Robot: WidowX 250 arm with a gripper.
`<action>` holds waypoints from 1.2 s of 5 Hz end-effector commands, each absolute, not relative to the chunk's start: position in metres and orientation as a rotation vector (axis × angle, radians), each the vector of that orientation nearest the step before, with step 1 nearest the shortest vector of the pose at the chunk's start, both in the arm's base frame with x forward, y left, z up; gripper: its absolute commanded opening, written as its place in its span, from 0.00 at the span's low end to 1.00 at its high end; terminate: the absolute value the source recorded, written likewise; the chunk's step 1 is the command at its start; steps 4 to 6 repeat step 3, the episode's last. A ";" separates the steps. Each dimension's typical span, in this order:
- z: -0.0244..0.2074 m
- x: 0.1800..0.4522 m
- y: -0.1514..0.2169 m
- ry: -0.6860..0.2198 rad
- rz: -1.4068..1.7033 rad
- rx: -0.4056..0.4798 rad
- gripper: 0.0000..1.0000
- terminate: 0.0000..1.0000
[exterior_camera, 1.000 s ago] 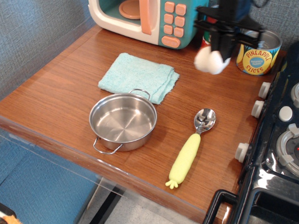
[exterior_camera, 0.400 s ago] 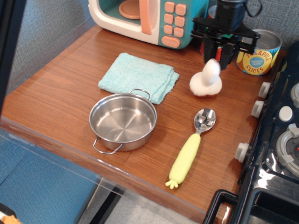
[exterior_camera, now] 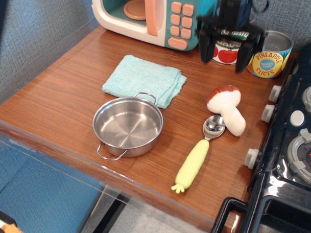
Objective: Move the mushroom next to the blue rag on the opposite side, below the yellow spoon.
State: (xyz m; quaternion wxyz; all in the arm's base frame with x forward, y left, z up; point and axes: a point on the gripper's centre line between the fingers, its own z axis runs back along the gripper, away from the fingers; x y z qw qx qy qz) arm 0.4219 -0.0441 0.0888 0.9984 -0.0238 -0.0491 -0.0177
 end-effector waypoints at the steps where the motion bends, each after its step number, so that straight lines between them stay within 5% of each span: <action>1: 0.125 0.401 -0.033 -0.200 0.005 -0.043 1.00 0.00; 2: 0.125 0.401 -0.033 -0.200 0.005 -0.043 1.00 0.00; 3: 0.125 0.401 -0.033 -0.200 0.005 -0.043 1.00 1.00; 6: 0.125 0.401 -0.033 -0.200 0.005 -0.043 1.00 1.00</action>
